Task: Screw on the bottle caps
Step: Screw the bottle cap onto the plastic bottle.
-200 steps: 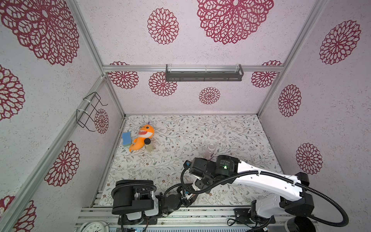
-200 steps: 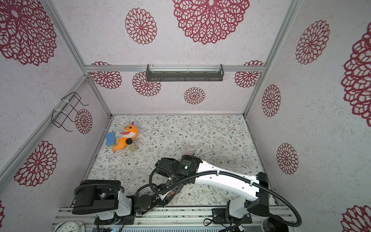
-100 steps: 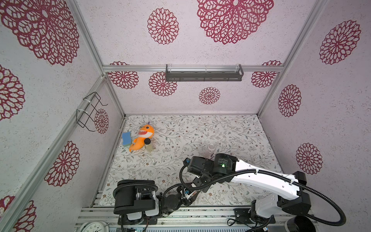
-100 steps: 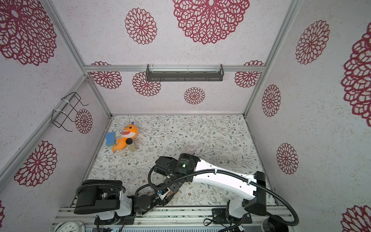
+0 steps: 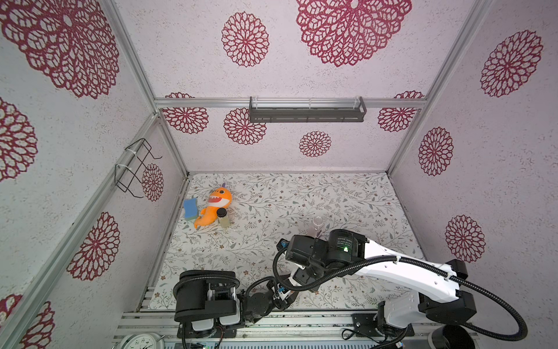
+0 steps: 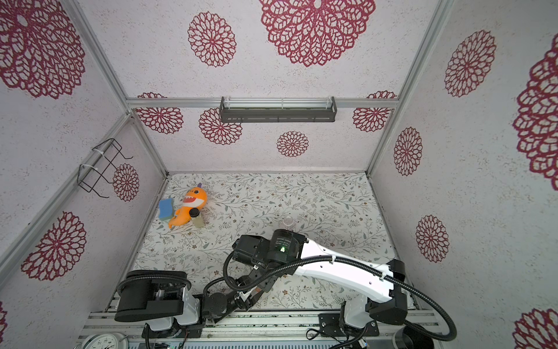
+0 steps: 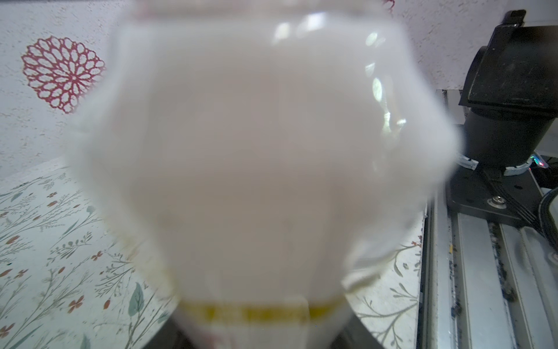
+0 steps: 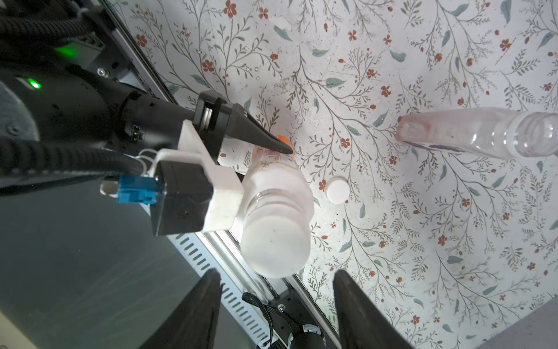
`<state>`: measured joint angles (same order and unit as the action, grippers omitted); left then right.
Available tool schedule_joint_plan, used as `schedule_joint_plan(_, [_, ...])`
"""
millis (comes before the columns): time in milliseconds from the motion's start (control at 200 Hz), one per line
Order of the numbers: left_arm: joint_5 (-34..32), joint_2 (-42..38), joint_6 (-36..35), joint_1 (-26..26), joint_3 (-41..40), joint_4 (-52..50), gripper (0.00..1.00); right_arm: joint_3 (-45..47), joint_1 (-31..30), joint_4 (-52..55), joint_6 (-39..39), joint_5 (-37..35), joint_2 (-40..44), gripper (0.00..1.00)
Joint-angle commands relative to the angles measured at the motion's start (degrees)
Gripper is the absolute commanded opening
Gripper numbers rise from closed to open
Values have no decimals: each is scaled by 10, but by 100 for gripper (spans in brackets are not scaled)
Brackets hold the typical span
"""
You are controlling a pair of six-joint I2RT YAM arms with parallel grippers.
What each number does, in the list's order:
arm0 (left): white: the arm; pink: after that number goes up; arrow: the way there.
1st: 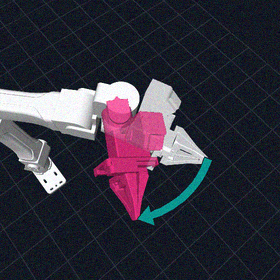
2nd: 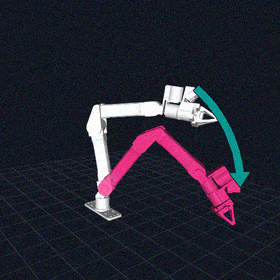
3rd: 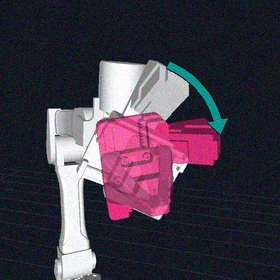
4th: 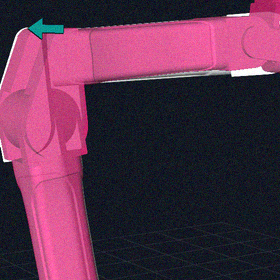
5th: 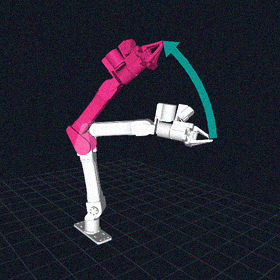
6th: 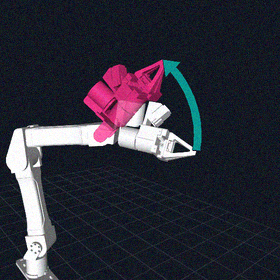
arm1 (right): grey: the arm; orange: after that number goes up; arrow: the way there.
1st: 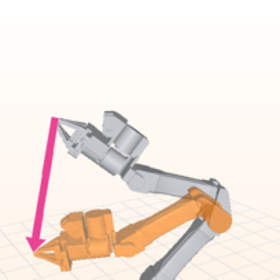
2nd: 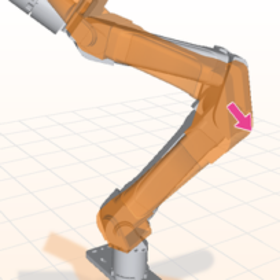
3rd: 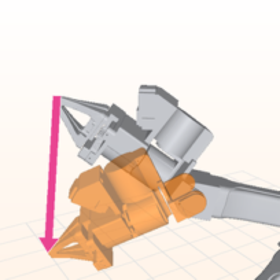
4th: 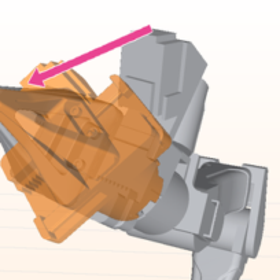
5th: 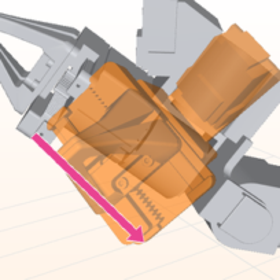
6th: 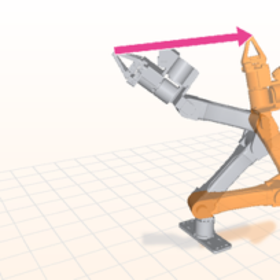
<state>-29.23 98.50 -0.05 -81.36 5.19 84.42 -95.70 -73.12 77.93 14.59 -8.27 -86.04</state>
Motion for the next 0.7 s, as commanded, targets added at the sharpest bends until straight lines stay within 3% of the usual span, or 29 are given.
schedule_joint_plan(0, [-1,5,-8,-6,3,25,54,8,-4,21,-27,-22,14,62])
schedule_joint_plan(696, [-6,8,-10,-11,3,30,54,1,-3,-21,-54,-37,-25,60])
